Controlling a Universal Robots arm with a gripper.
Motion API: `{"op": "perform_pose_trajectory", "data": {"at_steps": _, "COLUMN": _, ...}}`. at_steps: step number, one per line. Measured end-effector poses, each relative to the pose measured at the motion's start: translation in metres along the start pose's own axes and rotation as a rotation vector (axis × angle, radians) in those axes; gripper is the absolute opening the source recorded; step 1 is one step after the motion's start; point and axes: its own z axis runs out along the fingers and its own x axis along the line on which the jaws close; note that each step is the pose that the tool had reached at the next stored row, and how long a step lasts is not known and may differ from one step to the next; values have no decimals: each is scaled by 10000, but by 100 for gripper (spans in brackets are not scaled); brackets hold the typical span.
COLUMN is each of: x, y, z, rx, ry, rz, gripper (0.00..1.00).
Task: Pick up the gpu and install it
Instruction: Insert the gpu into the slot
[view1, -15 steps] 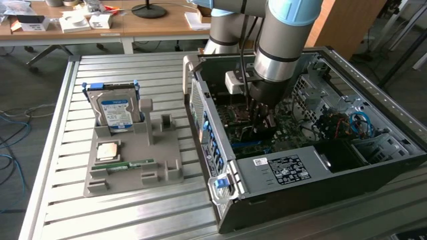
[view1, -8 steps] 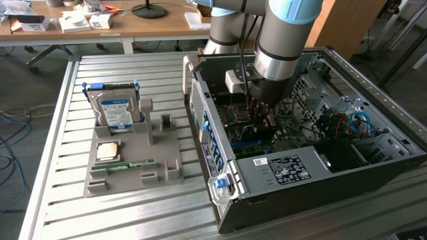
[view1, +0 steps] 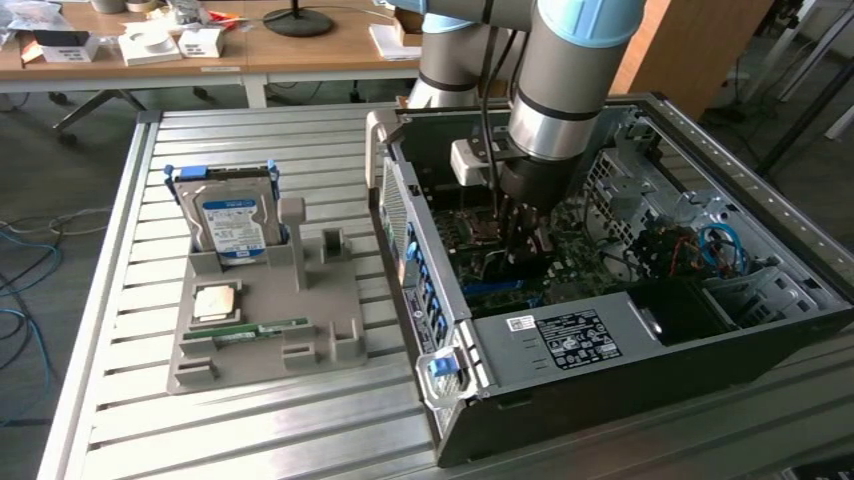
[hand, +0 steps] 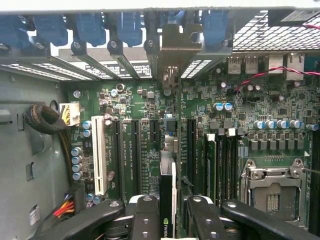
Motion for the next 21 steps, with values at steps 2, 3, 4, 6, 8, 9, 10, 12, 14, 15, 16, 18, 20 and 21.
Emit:
{"op": "perform_pose_trajectory", "data": {"at_steps": 2, "x": 0, "y": 0, "z": 1, "rx": 4, "ry": -3, "rz": -100, "gripper": 26}}
{"op": "perform_pose_trajectory", "data": {"at_steps": 3, "x": -1, "y": 0, "z": 1, "rx": 4, "ry": -4, "rz": -111, "gripper": 26}}
{"op": "perform_pose_trajectory", "data": {"at_steps": 4, "x": -1, "y": 0, "z": 1, "rx": 4, "ry": -4, "rz": -111, "gripper": 26}}
{"op": "perform_pose_trajectory", "data": {"at_steps": 6, "x": -1, "y": 0, "z": 2, "rx": 5, "ry": -5, "rz": -111, "gripper": 26}}
{"op": "perform_pose_trajectory", "data": {"at_steps": 8, "x": -1, "y": 0, "z": 2, "rx": 4, "ry": -8, "rz": -111, "gripper": 26}}
{"op": "perform_pose_trajectory", "data": {"at_steps": 9, "x": -1, "y": 0, "z": 3, "rx": 5, "ry": -11, "rz": -111, "gripper": 26}}
{"op": "perform_pose_trajectory", "data": {"at_steps": 10, "x": -1, "y": 0, "z": 7, "rx": 7, "ry": -13, "rz": -111, "gripper": 26}}
{"op": "perform_pose_trajectory", "data": {"at_steps": 12, "x": -2, "y": 1, "z": 15, "rx": 6, "ry": -12, "rz": -112, "gripper": 26}}
{"op": "perform_pose_trajectory", "data": {"at_steps": 14, "x": -2, "y": 2, "z": 17, "rx": 5, "ry": -8, "rz": -113, "gripper": 26}}
{"op": "perform_pose_trajectory", "data": {"at_steps": 15, "x": -2, "y": 6, "z": 23, "rx": 6, "ry": -13, "rz": -109, "gripper": 26}}
{"op": "perform_pose_trajectory", "data": {"at_steps": 16, "x": -2, "y": 7, "z": 26, "rx": 6, "ry": -11, "rz": -110, "gripper": 26}}
{"op": "perform_pose_trajectory", "data": {"at_steps": 18, "x": -2, "y": 7, "z": 27, "rx": 6, "ry": -11, "rz": -112, "gripper": 26}}
{"op": "perform_pose_trajectory", "data": {"at_steps": 20, "x": -2, "y": 7, "z": 27, "rx": 6, "ry": -10, "rz": -112, "gripper": 26}}
{"op": "perform_pose_trajectory", "data": {"at_steps": 21, "x": -2, "y": 7, "z": 33, "rx": 8, "ry": -15, "rz": -112, "gripper": 26}}
